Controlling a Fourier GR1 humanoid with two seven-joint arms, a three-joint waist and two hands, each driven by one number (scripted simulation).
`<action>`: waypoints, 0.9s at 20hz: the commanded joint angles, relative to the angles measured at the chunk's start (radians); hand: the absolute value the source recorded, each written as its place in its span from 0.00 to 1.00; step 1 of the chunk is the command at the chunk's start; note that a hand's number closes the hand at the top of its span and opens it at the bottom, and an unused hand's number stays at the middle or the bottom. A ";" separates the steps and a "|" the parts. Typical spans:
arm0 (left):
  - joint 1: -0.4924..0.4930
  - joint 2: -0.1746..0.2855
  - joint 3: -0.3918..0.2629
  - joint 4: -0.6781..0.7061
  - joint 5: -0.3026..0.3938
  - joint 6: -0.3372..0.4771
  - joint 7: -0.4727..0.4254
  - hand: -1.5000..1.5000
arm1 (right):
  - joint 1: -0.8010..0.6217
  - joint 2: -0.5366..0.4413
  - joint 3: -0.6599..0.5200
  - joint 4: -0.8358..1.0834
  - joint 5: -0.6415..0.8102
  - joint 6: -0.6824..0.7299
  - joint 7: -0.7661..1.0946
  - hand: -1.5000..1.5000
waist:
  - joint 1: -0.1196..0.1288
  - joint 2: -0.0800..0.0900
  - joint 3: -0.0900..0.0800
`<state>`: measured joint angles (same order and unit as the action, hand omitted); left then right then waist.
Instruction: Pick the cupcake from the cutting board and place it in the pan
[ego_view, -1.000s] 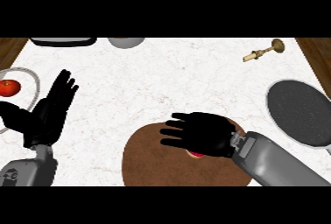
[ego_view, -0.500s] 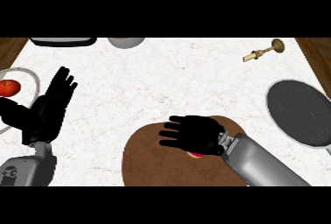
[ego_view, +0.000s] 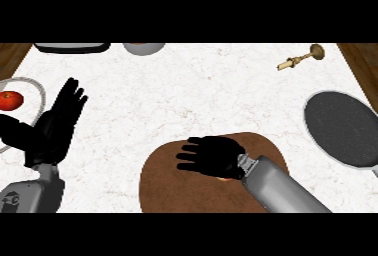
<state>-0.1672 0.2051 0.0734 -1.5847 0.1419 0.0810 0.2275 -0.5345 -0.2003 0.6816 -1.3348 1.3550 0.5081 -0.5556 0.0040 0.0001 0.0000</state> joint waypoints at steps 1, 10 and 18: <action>0.025 -0.004 0.002 0.000 -0.015 -0.004 -0.001 0.50 | 0.045 -0.056 0.000 -0.077 0.010 0.057 -0.081 1.00 | -0.004 -0.001 0.000; 0.042 -0.031 0.002 -0.036 -0.017 -0.007 0.004 0.50 | 0.031 0.065 -0.043 0.126 0.051 -0.142 -0.171 1.00 | 0.001 0.000 0.000; 0.023 -0.035 0.005 -0.019 -0.040 0.004 0.003 0.50 | 0.142 0.042 -0.172 -0.027 -0.010 -0.134 -0.110 1.00 | -0.013 -0.003 0.000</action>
<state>-0.1545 0.1750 0.0791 -1.5944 0.1136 0.0729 0.2306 -0.4597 -0.1566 0.5849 -1.3009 1.3834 0.3750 -0.7111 -0.0010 -0.0032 -0.0013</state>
